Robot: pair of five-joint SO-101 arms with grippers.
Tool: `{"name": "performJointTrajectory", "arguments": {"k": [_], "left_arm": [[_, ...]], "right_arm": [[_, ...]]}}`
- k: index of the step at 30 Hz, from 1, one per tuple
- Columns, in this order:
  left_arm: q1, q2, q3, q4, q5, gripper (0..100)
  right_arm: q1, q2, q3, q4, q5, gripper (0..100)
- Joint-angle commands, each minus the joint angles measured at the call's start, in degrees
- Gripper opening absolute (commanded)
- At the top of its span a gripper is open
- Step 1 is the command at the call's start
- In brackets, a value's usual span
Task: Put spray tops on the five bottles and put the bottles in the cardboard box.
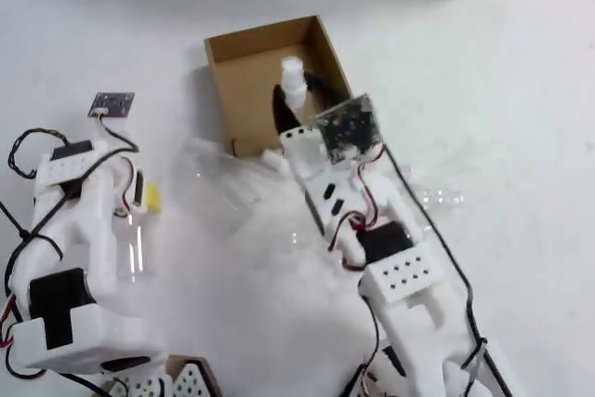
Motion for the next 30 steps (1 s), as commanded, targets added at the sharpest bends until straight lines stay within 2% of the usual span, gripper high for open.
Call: {"name": "performJointTrajectory", "arguments": {"k": [1,5,7,12,21,28,30], "left_arm": [[2.9,-0.9,-3.1,-2.3,0.3,2],[5.5,-4.9,-6.0,-2.0,0.9,2],[7.3,-8.7,-6.6,-2.0,3.7,2],[14.7,-22.0,-6.7,-2.5,6.2,2],[28.8,-45.5,-6.0,-6.9,6.2,2],[34.0,-50.2,-4.3,-7.2,6.2,2],[34.2,-51.2,-1.0,-10.0,6.2,2]], "right_arm": [[-2.1,-5.4,2.6,-1.6,-7.6,1.5],[-2.3,-14.1,10.2,-2.0,-8.1,1.5],[-2.2,-18.7,12.9,-2.0,-8.1,1.5],[-2.2,-26.0,16.4,-1.9,-8.1,1.5],[-2.9,-26.2,17.1,-2.1,-8.2,1.5],[-2.2,-26.8,17.1,-1.8,-8.1,1.5],[-0.5,-26.9,16.9,-2.1,-8.1,1.5]]}}
